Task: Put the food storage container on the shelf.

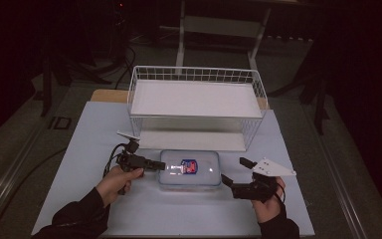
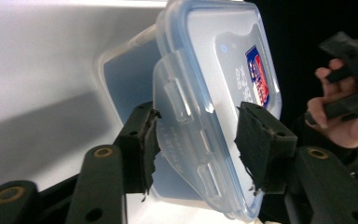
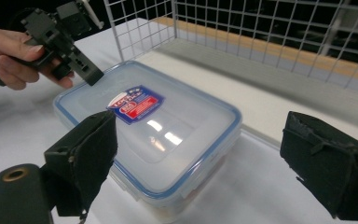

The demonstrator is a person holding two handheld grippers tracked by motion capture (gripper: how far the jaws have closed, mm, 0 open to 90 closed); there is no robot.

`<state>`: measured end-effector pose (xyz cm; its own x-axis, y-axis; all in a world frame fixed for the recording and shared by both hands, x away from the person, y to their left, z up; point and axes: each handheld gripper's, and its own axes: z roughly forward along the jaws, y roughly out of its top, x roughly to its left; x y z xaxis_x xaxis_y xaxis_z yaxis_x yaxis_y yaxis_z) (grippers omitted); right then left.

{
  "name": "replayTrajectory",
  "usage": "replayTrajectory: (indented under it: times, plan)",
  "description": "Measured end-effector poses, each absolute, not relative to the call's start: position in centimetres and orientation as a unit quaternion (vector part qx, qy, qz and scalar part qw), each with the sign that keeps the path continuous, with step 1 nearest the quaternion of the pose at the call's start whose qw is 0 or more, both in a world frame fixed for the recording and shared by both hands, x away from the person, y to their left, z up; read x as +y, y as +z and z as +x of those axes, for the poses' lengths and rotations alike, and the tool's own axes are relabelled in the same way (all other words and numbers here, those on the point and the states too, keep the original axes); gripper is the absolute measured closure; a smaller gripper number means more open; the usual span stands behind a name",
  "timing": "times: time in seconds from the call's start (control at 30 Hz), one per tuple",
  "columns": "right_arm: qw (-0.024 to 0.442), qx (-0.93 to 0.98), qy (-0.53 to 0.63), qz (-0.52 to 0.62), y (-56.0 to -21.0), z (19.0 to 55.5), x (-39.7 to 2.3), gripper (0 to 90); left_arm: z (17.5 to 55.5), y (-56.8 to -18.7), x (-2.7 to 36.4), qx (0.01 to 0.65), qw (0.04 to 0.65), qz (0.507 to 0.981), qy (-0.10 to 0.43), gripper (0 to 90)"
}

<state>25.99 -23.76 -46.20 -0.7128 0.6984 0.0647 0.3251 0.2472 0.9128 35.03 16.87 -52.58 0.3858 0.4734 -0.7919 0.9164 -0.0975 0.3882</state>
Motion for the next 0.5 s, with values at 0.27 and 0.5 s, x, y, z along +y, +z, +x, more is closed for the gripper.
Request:
replayTrajectory:
  times: [0.27, 0.5]
  plan:
    - [0.124, 0.776, 0.5, 0.364, -47.2, 27.3, -23.4, 9.9, 34.2, -51.9, 16.8, 0.474, 0.461, 0.713, -0.234, 54.1]
    - [0.063, 0.77, 0.495, 0.397, -48.2, 28.8, -24.0, 10.2, 33.5, -51.6, 16.8, 0.458, 0.469, 0.72, -0.226, 56.0]
